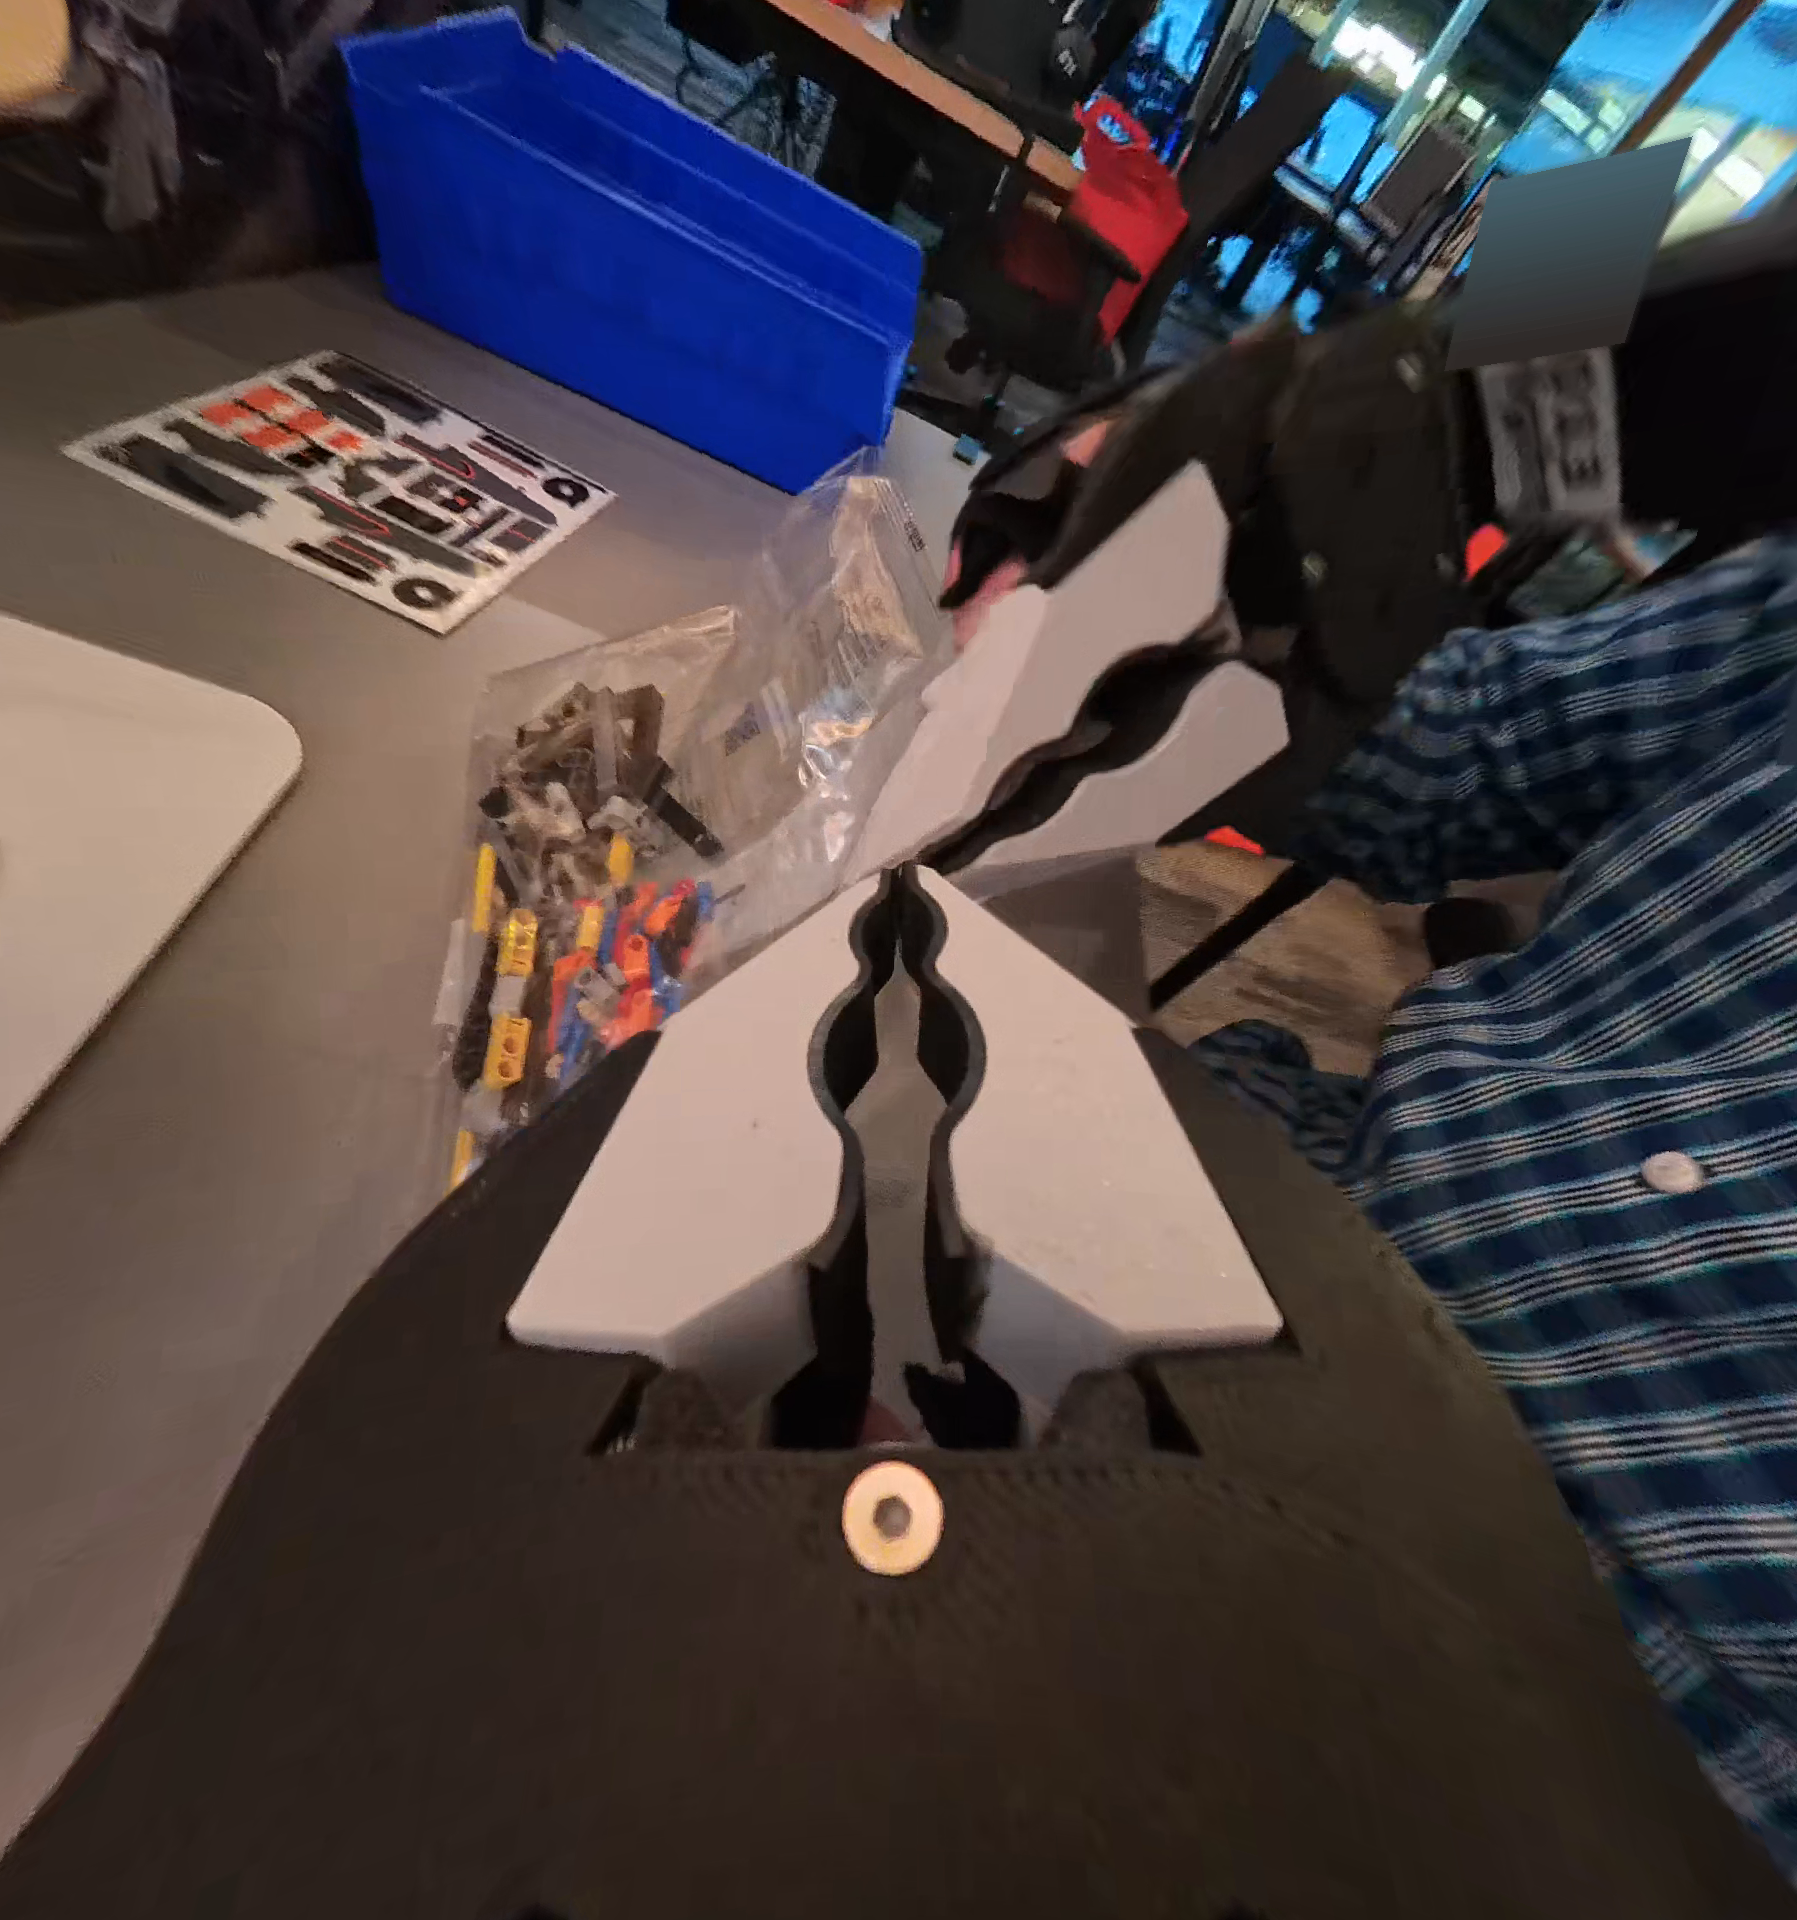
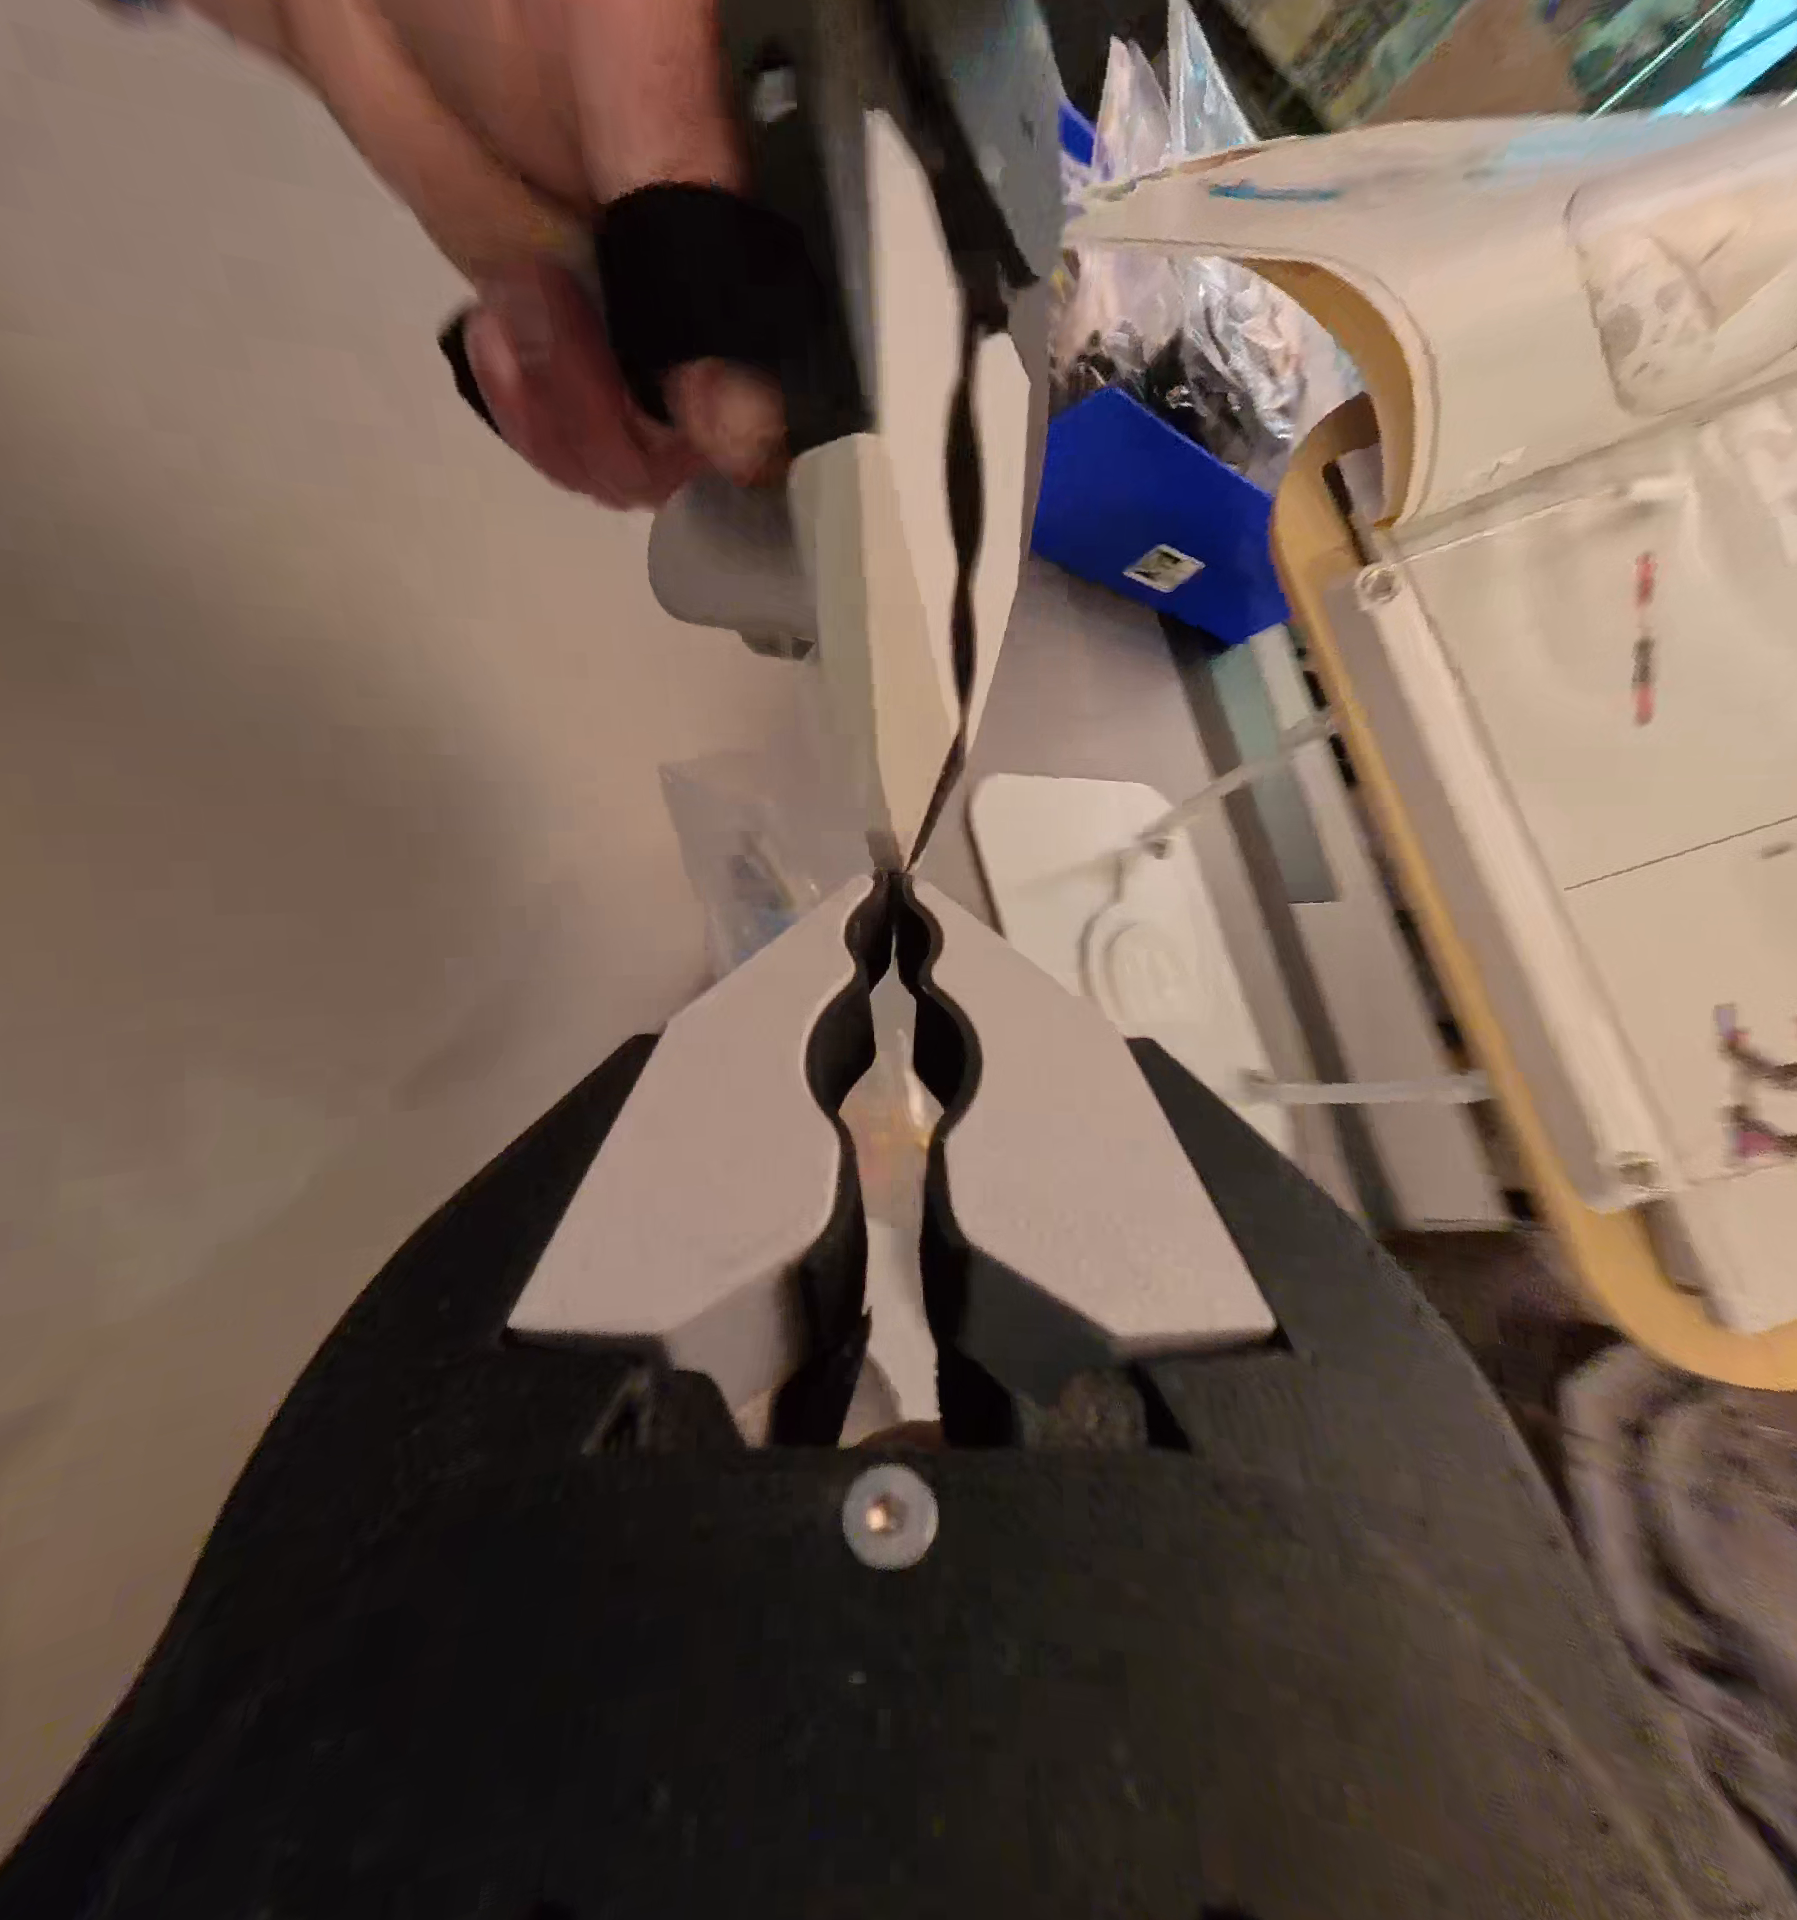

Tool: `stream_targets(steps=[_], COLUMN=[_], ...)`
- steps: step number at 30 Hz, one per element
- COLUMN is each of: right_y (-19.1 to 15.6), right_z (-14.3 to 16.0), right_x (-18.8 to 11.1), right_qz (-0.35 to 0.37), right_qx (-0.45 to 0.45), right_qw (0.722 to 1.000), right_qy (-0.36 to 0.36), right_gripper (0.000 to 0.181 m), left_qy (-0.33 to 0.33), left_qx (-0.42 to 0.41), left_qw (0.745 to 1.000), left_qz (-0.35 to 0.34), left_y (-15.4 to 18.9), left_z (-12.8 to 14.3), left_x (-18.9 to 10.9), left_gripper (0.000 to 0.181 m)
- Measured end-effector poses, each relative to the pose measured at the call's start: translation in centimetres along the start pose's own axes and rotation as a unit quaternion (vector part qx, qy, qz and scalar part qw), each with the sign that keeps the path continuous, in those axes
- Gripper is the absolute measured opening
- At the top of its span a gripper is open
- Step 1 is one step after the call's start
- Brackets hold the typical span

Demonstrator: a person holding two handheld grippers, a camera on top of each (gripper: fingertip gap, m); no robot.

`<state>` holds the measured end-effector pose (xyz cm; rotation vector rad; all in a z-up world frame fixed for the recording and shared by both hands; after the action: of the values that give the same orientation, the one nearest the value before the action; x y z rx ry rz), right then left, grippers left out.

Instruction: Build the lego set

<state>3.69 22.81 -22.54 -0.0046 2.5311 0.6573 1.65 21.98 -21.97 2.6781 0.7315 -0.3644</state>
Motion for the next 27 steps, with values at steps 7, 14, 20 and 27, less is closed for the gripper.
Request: stream_targets(steps=[7,14,20,27], right_y=[0.4,1.0,0.8,0.7], right_z=[-0.3,-0.6,-0.6,-0.3], right_x=[-0.7,-1.3,-1.4,-1.3], right_qz=[-0.069,-0.081,-0.089,-0.085], right_qx=[0.073,0.104,0.101,0.095], right_qw=[0.995,0.991,0.990,0.992], right_qy=[0.024,0.034,0.029,0.013], right_gripper=[0.000,0.003,0.000,0.000], left_qy=[-0.010,0.000,-0.016,-0.026], left_qx=[0.088,0.079,0.098,0.137], left_qw=[0.995,0.996,0.995,0.989], left_qz=[-0.039,-0.030,-0.032,-0.047], left_y=[0.6,0.6,0.6,1.0], left_z=[-0.9,-1.2,-1.3,-1.6], left_x=[-0.1,0.2,0.2,0.6], left_gripper=[0.000,0.000,0.000,0.000])
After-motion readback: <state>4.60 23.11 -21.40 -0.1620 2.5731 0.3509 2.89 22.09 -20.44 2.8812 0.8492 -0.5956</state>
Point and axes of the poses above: each gripper's, where its closed fingertips meet, x out along the fingers, z out of its underside, y = z × x across the jaws, the point moved 2 cm from there along -x, back along the fingers, and after that the axes turned 8 degrees about x, right-handed, at the moved point
